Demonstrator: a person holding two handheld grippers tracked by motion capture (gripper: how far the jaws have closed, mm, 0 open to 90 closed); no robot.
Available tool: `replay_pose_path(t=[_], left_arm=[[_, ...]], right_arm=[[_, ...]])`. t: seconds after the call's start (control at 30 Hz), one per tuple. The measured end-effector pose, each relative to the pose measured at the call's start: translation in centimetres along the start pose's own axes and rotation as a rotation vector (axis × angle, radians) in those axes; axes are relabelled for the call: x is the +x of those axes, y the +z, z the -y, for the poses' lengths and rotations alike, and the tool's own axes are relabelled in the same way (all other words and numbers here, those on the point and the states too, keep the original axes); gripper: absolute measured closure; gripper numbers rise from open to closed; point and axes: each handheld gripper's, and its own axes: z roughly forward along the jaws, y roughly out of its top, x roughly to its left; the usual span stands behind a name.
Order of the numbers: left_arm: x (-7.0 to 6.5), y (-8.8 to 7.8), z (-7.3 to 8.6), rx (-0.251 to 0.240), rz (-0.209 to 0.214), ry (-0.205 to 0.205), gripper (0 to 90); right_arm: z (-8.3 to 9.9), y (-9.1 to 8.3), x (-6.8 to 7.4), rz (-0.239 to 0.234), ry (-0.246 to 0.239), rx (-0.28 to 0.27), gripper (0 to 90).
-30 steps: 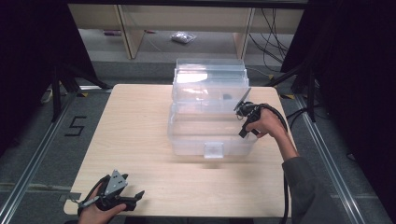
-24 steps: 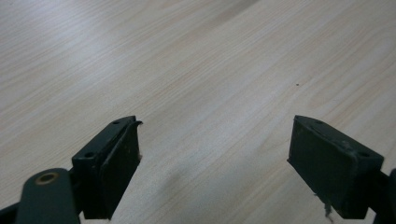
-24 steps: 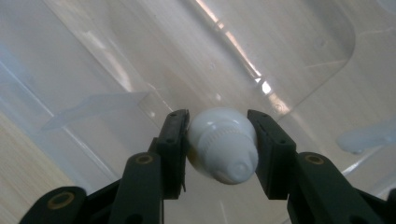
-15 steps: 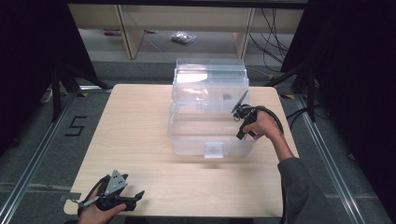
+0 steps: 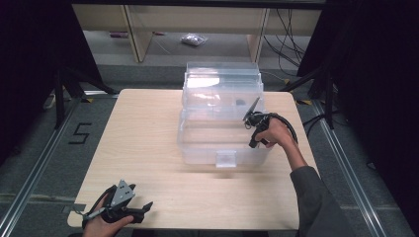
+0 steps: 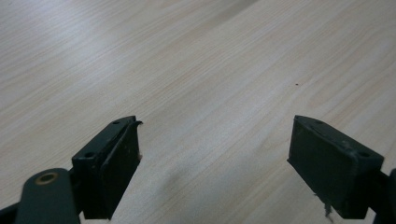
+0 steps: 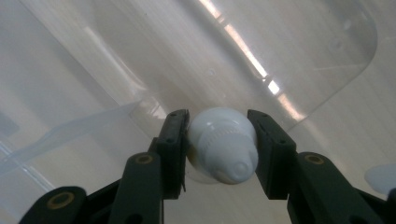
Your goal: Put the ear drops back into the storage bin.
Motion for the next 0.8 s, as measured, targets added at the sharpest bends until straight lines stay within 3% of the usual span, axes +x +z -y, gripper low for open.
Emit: replay_pose_path(t=[0.13,0.23,0.33,0.37,0.47,0.57,0.6,0.8], left_arm=[[0.01,0.01,0.0,0.0,0.0,0.0,15.9],[0.01,0.0,0.0,0.0,0.001,0.001,15.9],[0.0,0.01,0.0,0.0,0.001,-0.001,15.9],[0.0,0.0,0.0,-0.001,0.001,-0.001,15.9],[0.0,0.0,0.0,-0.001,0.001,-0.001,15.9],[0.0,0.0,0.0,-0.001,0.001,-0.001,15.9],[0.0,0.0,0.0,-0.002,0.0,-0.002,15.9],[0.0,0.0,0.0,-0.002,0.001,-0.001,15.9]], right_arm=[[-0.07,0.07,-0.08,0.012,0.009,0.038,60.1],[-0.07,0.07,0.02,0.012,0.018,0.04,60.1],[-0.2,0.31,-0.18,-0.001,-0.021,0.031,60.1],[-0.21,0.3,0.09,-0.006,0.018,0.043,60.0],[-0.29,0.57,-0.02,0.009,-0.008,0.055,60.0],[-0.32,0.74,0.0,-0.002,0.007,0.054,60.0],[-0.32,0.86,-0.17,0.001,-0.014,0.052,60.0],[-0.26,0.42,0.06,0.004,0.011,0.045,57.0]])
